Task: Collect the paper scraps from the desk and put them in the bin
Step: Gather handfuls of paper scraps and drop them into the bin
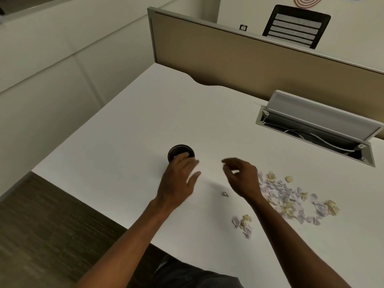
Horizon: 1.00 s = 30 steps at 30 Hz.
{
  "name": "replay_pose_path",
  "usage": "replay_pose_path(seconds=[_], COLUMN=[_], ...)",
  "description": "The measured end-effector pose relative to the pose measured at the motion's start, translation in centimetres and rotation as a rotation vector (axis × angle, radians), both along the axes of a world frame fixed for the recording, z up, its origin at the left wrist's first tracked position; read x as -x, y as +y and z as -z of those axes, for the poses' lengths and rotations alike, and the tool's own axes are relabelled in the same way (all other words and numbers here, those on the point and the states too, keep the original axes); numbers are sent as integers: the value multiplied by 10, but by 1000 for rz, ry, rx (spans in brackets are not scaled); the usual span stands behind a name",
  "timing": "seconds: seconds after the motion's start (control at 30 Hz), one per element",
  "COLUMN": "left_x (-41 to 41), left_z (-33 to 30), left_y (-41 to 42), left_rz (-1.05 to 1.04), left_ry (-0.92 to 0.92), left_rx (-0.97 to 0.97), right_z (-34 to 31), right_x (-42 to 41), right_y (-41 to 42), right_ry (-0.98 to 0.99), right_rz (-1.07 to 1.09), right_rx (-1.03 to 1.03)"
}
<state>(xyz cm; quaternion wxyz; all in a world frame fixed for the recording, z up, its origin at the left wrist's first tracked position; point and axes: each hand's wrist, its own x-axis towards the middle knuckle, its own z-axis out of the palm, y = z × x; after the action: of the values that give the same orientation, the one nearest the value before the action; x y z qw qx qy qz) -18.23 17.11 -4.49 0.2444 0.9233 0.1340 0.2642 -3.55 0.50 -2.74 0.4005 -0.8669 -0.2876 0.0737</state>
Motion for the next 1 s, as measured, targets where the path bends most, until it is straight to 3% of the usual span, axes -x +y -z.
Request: replay_pose_path(seconds=[0.1,0.27,0.4,0.7,0.83,1.0], left_x=[-7,-31,-48,-32,-13,1], left_z=[15,47,62,78,85,95], left_y=[-38,-73,-87,-109,-112,-115], left_rz=[144,223,250,415,331,316], left_ry=[68,411,551,452,361,394], left_rx=[56,208,204,154,220,214], right_z=[21,43,54,65,62,58], right_x=[6,28,47,65,44,21], right_y=[-64,-138,-153,-128,-129,-133], right_ry=[31,144,244,272,131,37], right_rz=[136,278,291,211,317,178], right_rx=[147,414,451,348,272,557])
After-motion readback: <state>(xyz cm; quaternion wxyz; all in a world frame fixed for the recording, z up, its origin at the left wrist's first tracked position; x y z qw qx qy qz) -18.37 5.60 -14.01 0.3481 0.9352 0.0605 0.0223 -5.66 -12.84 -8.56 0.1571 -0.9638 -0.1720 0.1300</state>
